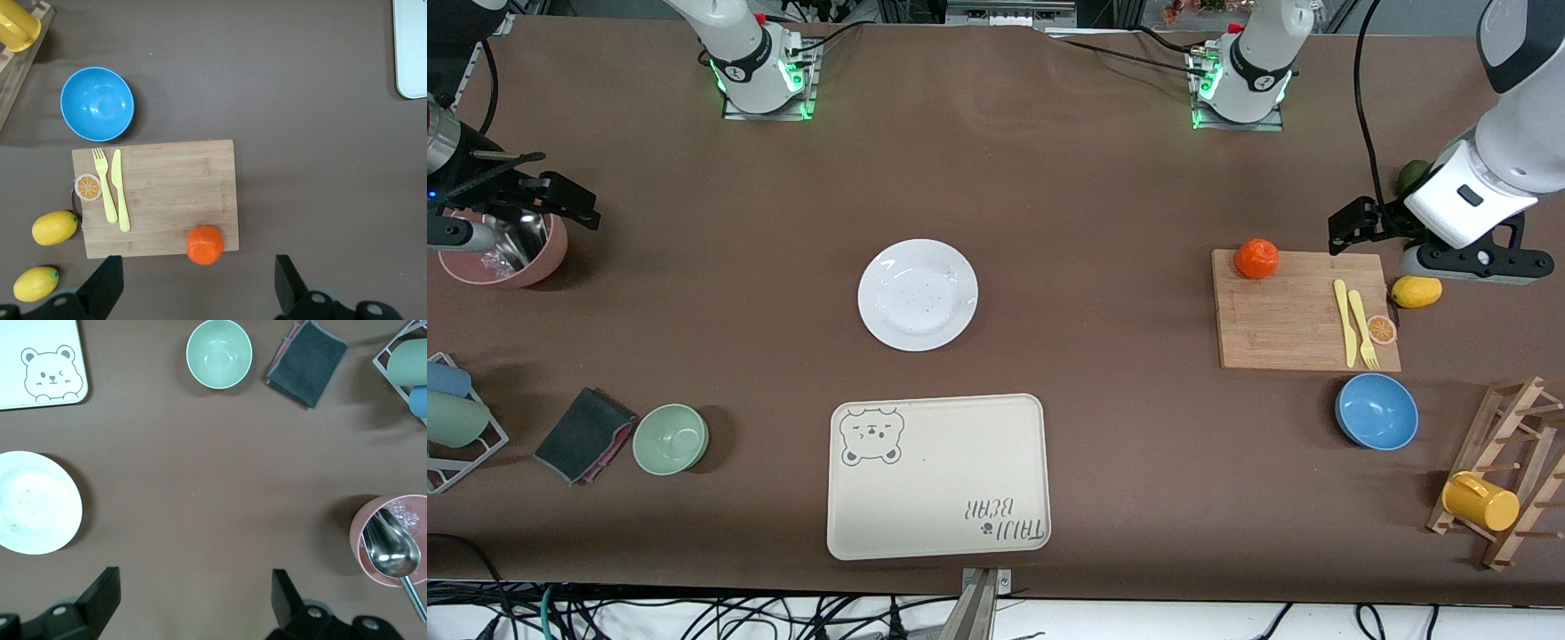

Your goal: Place orange and plate with both arms

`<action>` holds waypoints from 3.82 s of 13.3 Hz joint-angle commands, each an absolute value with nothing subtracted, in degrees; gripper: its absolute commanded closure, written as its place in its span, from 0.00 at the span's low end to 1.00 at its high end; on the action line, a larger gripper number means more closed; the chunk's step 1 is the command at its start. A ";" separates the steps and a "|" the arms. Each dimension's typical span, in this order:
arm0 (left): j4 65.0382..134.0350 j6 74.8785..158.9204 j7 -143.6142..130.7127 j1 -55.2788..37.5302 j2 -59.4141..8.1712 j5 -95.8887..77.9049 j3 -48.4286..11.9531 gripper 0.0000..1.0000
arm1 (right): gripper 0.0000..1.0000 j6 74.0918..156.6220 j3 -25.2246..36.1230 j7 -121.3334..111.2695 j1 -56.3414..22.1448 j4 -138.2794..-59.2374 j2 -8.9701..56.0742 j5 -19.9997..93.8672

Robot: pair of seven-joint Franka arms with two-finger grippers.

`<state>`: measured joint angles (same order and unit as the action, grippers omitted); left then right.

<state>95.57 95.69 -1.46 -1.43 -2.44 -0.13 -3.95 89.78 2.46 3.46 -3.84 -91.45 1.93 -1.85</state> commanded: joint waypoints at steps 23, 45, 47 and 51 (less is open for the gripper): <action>94.75 88.53 -1.14 -2.29 -4.04 0.00 -4.22 0.00 | 0.00 88.86 2.37 3.16 -3.69 -91.05 1.76 -0.97; 134.11 120.64 -1.49 -2.11 -2.71 8.86 -9.32 0.00 | 0.00 88.77 2.46 3.16 -3.60 -91.05 1.84 -0.88; 134.47 126.36 -1.49 -1.50 -7.62 13.43 -9.32 0.00 | 0.00 88.77 2.46 3.16 -3.60 -91.05 1.76 -0.88; 134.65 126.65 -1.58 -1.41 -8.09 14.06 -9.23 0.00 | 0.00 88.77 2.46 3.16 -3.60 -91.05 1.85 -0.88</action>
<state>134.75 126.48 -1.84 -1.69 -8.49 12.49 -9.07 89.43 2.47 3.46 -3.84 -91.45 1.93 -1.84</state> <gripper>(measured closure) 0.000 0.000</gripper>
